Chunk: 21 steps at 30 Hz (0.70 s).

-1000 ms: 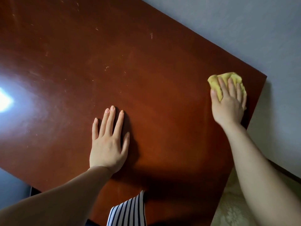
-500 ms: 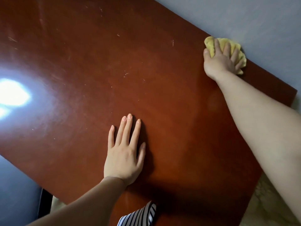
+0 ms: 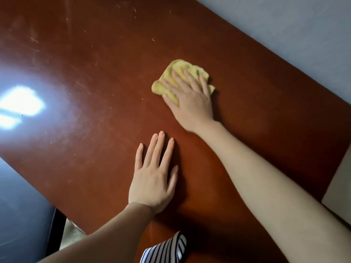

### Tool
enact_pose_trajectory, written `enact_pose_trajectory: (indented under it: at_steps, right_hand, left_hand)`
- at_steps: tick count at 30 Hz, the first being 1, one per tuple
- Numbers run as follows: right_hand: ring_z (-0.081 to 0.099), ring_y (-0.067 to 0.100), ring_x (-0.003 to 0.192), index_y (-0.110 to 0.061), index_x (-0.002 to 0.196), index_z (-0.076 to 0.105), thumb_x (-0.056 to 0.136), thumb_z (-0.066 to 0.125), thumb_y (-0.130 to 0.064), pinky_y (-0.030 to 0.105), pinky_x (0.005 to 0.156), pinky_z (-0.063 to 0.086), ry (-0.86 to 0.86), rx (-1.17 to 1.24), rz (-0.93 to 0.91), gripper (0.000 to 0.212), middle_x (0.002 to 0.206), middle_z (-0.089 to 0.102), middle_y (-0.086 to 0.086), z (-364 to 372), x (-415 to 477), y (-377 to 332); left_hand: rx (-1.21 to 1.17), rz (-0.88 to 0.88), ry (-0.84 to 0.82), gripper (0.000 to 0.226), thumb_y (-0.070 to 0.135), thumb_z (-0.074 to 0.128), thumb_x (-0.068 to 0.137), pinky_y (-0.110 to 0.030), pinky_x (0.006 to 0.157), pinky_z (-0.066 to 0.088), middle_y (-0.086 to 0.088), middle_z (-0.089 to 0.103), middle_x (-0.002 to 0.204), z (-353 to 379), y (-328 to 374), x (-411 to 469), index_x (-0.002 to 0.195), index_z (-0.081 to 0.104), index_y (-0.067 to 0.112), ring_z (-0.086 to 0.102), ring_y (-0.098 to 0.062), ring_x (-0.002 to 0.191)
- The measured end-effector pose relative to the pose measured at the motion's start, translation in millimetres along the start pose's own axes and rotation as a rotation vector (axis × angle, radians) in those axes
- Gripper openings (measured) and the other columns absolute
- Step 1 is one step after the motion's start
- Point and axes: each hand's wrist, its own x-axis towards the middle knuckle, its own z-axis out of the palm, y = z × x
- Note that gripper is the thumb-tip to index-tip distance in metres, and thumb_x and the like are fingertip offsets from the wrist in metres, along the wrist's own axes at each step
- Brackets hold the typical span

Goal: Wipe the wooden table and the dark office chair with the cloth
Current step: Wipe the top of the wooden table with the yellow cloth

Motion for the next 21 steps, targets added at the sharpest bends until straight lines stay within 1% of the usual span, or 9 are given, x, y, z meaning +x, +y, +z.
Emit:
enact_pose_trajectory:
  at_steps: [2,4,7,9,12,14,17,21]
  right_hand:
    - [0.019,0.015,0.145,-0.041,0.14,0.043,0.099,0.031,-0.051,0.041,0.118,0.003,0.007,0.056,-0.078,0.044,0.152,0.036,-0.009,0.2,-28.8,-5.1]
    - [0.031,0.016,0.141,-0.033,0.134,0.053,0.098,0.039,-0.045,0.042,0.118,0.012,0.009,0.128,-0.154,0.041,0.144,0.048,-0.005,-3.0,-52.8,0.7]
    - [0.043,0.018,0.134,-0.026,0.129,0.06,0.096,0.04,-0.042,0.043,0.116,0.023,0.007,0.113,-0.246,0.041,0.136,0.056,-0.001,-12.1,-79.7,25.4]
    - [0.049,0.02,0.129,-0.023,0.125,0.063,0.095,0.043,-0.04,0.044,0.113,0.029,0.041,0.078,-0.246,0.04,0.131,0.06,0.001,-19.6,-89.8,48.4]
    - [0.057,0.026,0.12,-0.019,0.12,0.067,0.093,0.045,-0.037,0.046,0.108,0.034,0.131,0.001,-0.134,0.039,0.123,0.065,0.006,-29.2,-92.4,90.4]
    - [0.054,0.03,0.121,-0.015,0.122,0.065,0.093,0.041,-0.038,0.049,0.108,0.034,0.149,-0.026,0.001,0.044,0.126,0.063,0.009,-34.7,-86.0,118.1]
    - [0.044,0.03,0.131,-0.013,0.129,0.059,0.095,0.035,-0.043,0.047,0.112,0.026,0.162,-0.031,0.192,0.051,0.136,0.055,0.011,-39.7,-66.3,147.9]
    - [0.026,0.027,0.142,-0.022,0.141,0.046,0.101,0.036,-0.04,0.046,0.117,0.009,0.188,-0.049,0.342,0.045,0.149,0.041,0.006,-40.2,-22.8,161.1]
  left_hand:
    - [0.006,-0.002,0.002,0.06,0.041,0.028,0.096,-0.044,0.117,0.002,-0.007,0.014,0.157,0.8,0.2,-0.7,0.151,0.022,0.016,0.005,-0.021,0.146]
    - [0.013,-0.004,0.0,0.06,0.042,0.027,0.096,-0.045,0.117,0.002,-0.007,0.014,0.157,1.2,0.0,-0.5,0.151,0.021,0.017,0.005,-0.021,0.146]
    - [0.013,-0.004,-0.005,0.06,0.042,0.026,0.096,-0.045,0.117,0.003,-0.007,0.015,0.157,1.2,-0.3,-0.7,0.151,0.021,0.017,0.007,-0.022,0.146]
    - [0.005,-0.001,-0.006,0.06,0.042,0.026,0.096,-0.045,0.116,0.005,-0.007,0.016,0.157,1.0,-0.4,-1.4,0.15,0.023,0.017,0.009,-0.022,0.146]
    - [-0.006,0.001,-0.005,0.06,0.042,0.026,0.096,-0.046,0.115,0.006,-0.007,0.017,0.157,1.1,-0.1,-1.7,0.15,0.024,0.017,0.01,-0.023,0.146]
    - [-0.011,0.001,-0.003,0.059,0.042,0.026,0.096,-0.046,0.115,0.007,-0.007,0.017,0.157,0.8,0.1,-0.9,0.15,0.024,0.017,0.012,-0.024,0.146]
    - [-0.013,0.0,-0.005,0.059,0.042,0.027,0.096,-0.046,0.115,0.006,-0.007,0.017,0.157,0.1,0.6,-0.7,0.15,0.024,0.017,0.012,-0.023,0.146]
    - [-0.019,-0.001,-0.006,0.06,0.042,0.028,0.096,-0.046,0.115,0.006,-0.007,0.017,0.157,-0.4,0.8,-0.7,0.15,0.024,0.018,0.01,-0.022,0.146]
